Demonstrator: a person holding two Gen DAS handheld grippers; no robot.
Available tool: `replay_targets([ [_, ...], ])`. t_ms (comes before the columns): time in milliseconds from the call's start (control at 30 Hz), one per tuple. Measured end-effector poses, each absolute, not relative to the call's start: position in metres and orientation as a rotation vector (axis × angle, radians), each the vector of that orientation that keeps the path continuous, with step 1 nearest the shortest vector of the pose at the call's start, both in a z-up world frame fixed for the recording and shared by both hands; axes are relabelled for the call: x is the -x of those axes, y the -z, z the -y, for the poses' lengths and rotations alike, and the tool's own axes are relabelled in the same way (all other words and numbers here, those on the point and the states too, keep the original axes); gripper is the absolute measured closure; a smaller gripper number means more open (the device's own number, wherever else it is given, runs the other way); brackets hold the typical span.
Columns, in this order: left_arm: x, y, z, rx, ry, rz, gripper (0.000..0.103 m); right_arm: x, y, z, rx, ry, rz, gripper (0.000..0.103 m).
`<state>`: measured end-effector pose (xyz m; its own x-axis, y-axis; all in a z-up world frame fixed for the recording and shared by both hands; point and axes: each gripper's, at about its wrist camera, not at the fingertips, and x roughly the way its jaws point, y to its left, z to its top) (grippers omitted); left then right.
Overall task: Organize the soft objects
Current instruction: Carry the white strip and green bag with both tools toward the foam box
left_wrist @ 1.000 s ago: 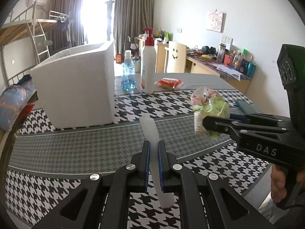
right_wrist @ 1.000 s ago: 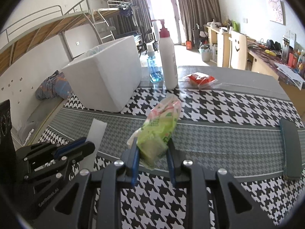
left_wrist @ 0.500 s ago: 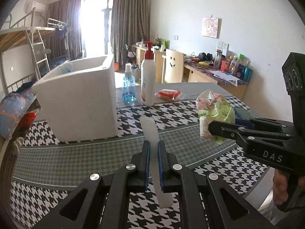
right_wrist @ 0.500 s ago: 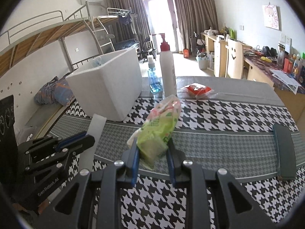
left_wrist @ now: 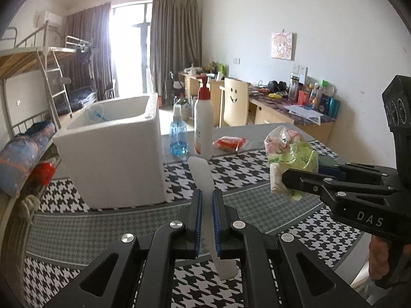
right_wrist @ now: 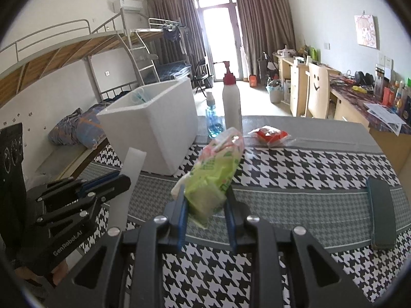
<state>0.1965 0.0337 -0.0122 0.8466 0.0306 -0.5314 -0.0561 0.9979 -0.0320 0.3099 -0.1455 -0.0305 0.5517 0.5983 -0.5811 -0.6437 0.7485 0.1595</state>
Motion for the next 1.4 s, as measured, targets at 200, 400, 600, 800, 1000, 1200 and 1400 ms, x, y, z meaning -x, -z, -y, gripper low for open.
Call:
replay_targets([
  [200, -0.199, 0.004, -0.037, 0.038, -0.046, -0.538, 0.094, -0.309, 0.024, 0.14, 0.073, -0.738, -0.635, 0.073],
  [400, -0.203, -0.004, -0.043, 0.029, -0.061, -0.52, 0.094, -0.309, 0.016, 0.137, 0.077, -0.744, -0.61, 0.073],
  [600, -0.206, -0.013, -0.046, 0.016, -0.061, -0.499, 0.094, -0.311, 0.007, 0.134, 0.079, -0.748, -0.583, 0.073],
  [800, -0.209, -0.019, -0.05, 0.012, -0.059, -0.483, 0.094, -0.311, -0.001, 0.129, 0.084, -0.753, -0.558, 0.073],
  [1000, -0.212, -0.023, -0.053, 0.011, -0.061, -0.474, 0.094, -0.312, -0.01, 0.124, 0.087, -0.753, -0.537, 0.073],
  [1200, -0.218, -0.029, -0.057, 0.01, -0.063, -0.471, 0.094, -0.313, -0.018, 0.118, 0.094, -0.755, -0.516, 0.073],
  [1400, -0.218, -0.039, -0.059, -0.001, -0.069, -0.443, 0.094, -0.317, -0.026, 0.111, 0.097, -0.753, -0.501, 0.073],
])
